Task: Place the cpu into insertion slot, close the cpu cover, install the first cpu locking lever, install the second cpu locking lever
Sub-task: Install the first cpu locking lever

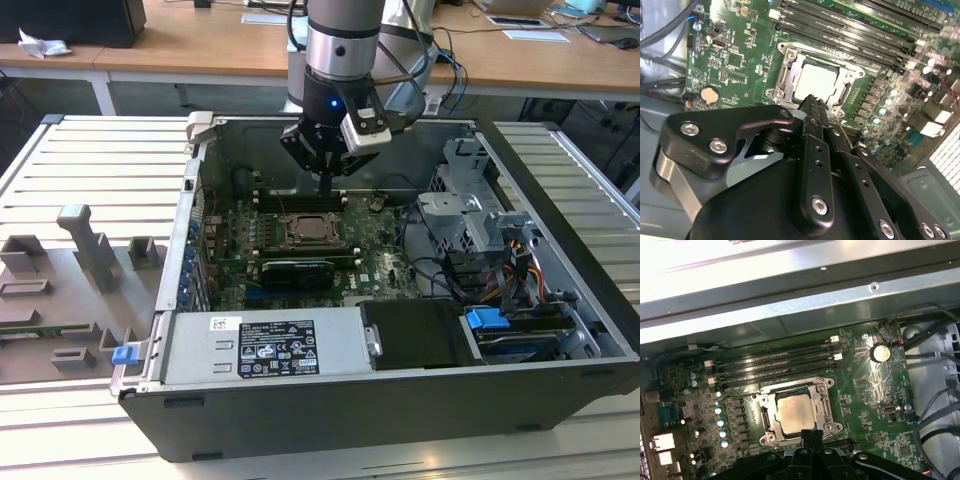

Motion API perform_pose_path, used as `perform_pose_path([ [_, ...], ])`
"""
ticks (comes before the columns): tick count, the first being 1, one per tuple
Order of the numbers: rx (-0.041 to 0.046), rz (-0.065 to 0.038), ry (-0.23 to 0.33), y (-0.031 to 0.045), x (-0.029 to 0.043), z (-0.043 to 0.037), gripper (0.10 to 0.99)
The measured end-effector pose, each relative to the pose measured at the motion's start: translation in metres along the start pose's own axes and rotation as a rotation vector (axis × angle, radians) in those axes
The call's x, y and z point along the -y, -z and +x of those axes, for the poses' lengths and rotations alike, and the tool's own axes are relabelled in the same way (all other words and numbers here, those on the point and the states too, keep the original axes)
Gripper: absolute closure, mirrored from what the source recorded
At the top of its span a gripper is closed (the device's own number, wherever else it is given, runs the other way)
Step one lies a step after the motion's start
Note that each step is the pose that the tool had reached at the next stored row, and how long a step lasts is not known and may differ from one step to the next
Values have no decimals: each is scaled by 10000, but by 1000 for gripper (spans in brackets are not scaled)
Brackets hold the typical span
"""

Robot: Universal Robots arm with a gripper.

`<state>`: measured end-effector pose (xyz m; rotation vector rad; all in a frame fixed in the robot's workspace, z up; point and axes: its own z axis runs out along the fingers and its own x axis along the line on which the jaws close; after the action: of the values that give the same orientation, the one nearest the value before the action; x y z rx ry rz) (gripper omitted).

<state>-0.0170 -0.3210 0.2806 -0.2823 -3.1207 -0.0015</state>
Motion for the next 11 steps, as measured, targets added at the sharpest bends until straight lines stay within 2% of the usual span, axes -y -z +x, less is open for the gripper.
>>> perform_pose_path([
  [3,-7,-33,452,1,1,-1,980],
  [6,-39,-250,805,0,0,-1,980],
  [7,-61,-389,987,0,0,-1,980],
  [9,-61,-477,1191,0,0,0,980],
  [11,0,-552,1333,-2,2,13,980],
])
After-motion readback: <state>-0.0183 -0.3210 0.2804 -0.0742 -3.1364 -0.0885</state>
